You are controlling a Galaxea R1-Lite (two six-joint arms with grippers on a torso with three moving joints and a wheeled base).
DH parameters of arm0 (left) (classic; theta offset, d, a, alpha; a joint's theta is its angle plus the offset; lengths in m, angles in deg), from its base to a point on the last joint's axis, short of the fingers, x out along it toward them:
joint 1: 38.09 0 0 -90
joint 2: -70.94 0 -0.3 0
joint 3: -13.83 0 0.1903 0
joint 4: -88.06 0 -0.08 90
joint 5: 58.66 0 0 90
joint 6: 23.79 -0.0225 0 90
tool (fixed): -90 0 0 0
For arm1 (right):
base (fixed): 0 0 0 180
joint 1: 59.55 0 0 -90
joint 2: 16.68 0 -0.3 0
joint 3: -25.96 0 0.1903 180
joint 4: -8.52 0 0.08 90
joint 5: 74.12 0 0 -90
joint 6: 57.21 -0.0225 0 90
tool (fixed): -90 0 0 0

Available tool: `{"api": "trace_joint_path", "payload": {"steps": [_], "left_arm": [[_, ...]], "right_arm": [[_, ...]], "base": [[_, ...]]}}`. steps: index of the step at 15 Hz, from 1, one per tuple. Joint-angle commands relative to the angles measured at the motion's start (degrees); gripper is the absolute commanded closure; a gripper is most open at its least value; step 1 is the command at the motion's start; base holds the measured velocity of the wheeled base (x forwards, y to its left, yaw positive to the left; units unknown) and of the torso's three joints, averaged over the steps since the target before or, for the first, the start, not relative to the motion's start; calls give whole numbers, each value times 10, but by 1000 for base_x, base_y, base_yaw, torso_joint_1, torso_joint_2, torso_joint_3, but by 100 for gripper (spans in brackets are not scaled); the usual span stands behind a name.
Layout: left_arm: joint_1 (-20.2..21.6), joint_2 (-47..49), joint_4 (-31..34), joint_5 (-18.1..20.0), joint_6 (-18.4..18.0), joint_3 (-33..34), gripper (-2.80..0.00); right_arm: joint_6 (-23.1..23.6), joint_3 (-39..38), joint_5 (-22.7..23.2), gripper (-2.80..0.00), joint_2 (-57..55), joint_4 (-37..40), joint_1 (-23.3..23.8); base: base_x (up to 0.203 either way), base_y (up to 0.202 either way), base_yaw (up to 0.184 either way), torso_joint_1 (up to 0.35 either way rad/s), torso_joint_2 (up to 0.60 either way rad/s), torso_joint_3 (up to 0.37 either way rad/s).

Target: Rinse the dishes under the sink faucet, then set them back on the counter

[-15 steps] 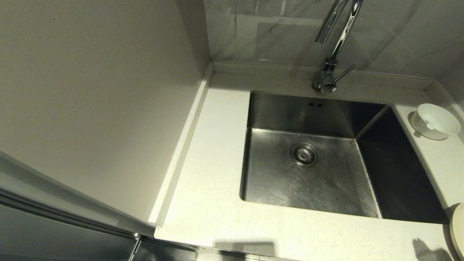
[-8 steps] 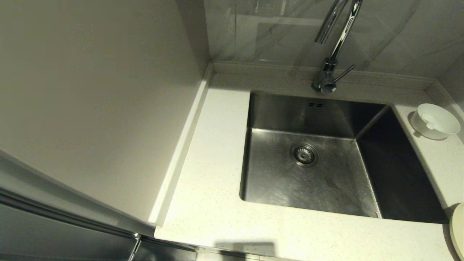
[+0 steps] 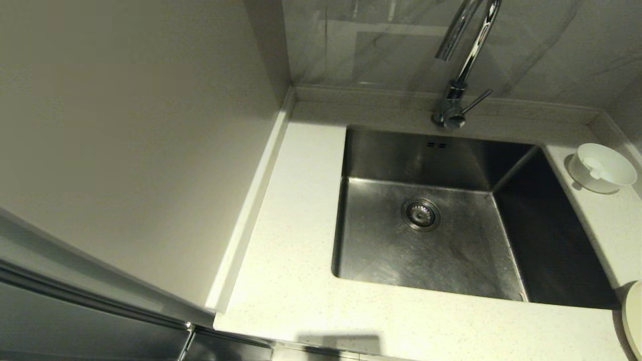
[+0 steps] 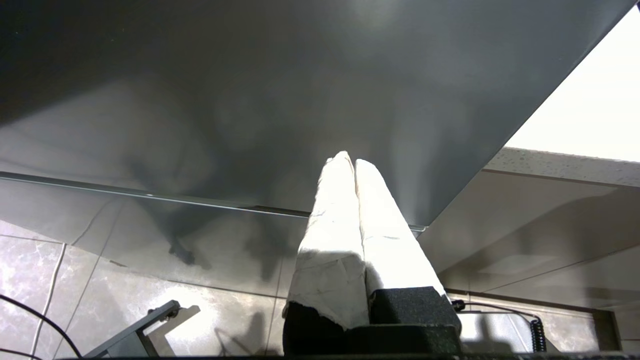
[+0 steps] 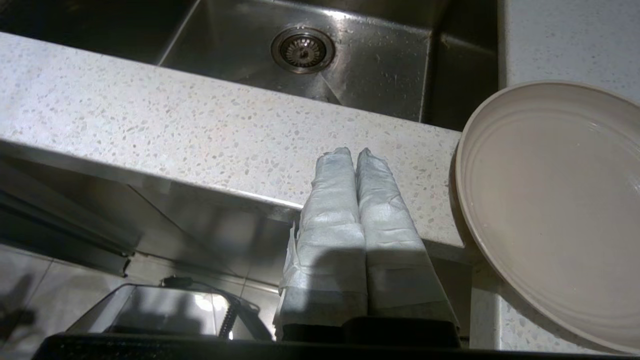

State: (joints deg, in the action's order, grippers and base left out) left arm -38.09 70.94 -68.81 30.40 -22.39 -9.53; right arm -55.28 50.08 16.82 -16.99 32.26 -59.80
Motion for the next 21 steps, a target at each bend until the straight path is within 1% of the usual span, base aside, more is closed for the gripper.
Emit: {"api": "trace_joint_path", "payload": {"steps": [1,21], "left_arm": [[0,-2,0,0,0,0,0],[0,-2,0,0,0,0,0]], "right_arm": [[-4,-8,0,0,2,0,0],[-8,-8,-1,0,2,0,0]], "base": [[0,0,0,0,0,0],[0,0,0,0,0,0]]}}
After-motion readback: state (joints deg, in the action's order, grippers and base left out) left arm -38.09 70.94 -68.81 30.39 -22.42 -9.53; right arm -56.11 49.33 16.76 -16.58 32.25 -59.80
